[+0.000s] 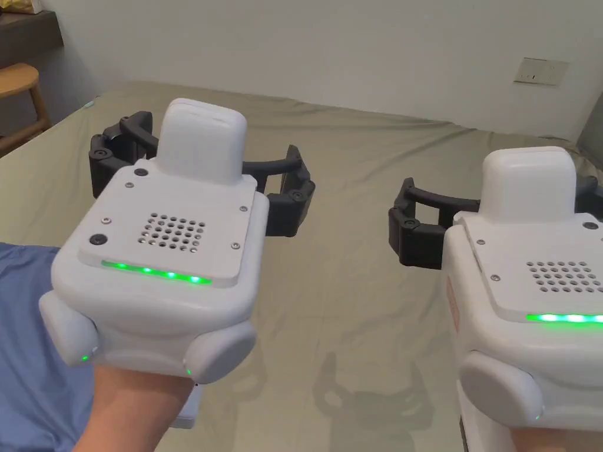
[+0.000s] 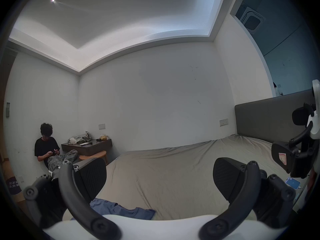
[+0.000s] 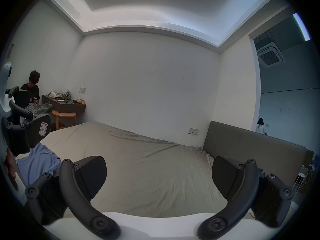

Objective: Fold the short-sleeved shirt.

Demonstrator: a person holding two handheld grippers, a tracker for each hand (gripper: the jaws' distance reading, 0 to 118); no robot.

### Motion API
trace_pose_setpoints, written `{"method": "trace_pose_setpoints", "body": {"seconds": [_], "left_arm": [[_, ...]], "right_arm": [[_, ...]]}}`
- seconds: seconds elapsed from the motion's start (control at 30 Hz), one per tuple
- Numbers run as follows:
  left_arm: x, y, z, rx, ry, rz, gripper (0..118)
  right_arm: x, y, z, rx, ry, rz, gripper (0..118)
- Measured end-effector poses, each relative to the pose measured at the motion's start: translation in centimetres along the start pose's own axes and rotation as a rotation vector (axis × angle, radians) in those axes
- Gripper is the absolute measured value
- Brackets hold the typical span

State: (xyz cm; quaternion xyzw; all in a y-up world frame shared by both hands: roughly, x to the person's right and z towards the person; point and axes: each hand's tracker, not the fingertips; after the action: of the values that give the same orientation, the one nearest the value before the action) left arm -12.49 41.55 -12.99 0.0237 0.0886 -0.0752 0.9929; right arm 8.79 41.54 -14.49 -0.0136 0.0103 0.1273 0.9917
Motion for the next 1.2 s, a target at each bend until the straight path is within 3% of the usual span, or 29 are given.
{"method": "trace_pose_setpoints", "body": {"seconds": [0.73, 0.93, 1.03, 1.1, 1.2], "left_arm": [[0.0, -0.1, 0.0, -0.001, 0.001, -0.003, 118], [-0.2, -0.1, -0.1, -0.003, -0.002, -0.008, 118], [-0.1, -0.3, -0.2, 0.014, -0.005, -0.104, 118], [0.3, -0.7, -0.4, 0.065, 0.004, -0.267, 118], [1.6, -2.3, -0.7, 0.193, 0.058, -0.709, 118]], "right_arm": [[0.0, 0.1, -0.1, -0.005, 0.002, -0.004, 118], [0.1, 0.2, -0.2, -0.009, 0.005, 0.028, 118], [-0.1, 0.2, -0.6, -0.012, -0.006, 0.165, 118], [-0.5, -0.1, -0.9, 0.004, -0.014, 0.32, 118], [-1.6, -1.5, -1.0, 0.087, -0.039, 0.678, 118]]}}
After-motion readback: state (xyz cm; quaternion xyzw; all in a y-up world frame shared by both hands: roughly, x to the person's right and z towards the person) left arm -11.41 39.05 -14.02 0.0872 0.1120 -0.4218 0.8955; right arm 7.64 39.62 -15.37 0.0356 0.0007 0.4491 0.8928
